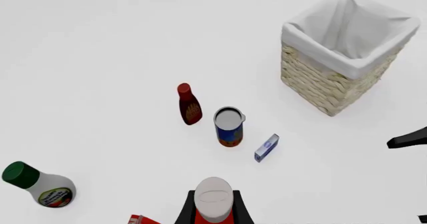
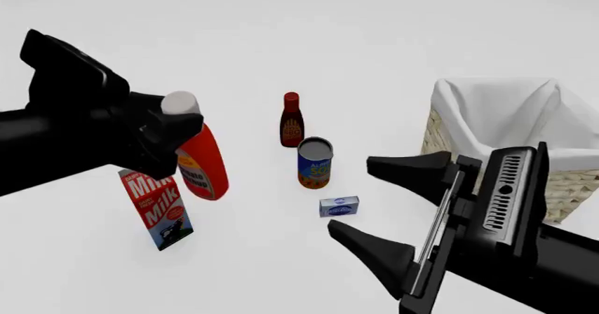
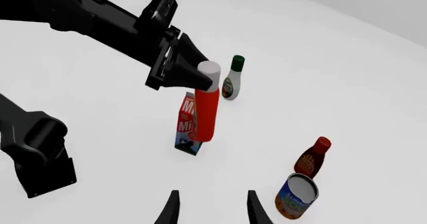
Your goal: Pick the ketchup and place it in the basket.
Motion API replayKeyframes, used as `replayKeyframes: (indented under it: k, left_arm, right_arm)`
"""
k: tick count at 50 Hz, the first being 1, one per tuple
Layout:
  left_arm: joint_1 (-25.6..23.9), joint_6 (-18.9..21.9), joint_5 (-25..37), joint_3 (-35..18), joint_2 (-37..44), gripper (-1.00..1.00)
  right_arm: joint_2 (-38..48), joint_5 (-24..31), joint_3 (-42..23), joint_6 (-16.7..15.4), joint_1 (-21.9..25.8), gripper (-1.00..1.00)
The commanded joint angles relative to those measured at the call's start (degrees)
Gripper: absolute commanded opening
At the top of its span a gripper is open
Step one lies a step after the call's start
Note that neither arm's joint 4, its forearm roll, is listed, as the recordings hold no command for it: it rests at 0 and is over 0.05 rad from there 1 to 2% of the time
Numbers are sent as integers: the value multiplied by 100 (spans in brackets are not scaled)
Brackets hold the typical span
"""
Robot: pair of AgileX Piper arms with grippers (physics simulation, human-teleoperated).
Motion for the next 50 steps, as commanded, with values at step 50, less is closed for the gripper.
replayKeyframes:
  k: [50]
  left_arm:
    - [-486, -116, 195, 115, -205, -100]
  right_arm:
    - [1557, -696, -872, -156, 448, 100]
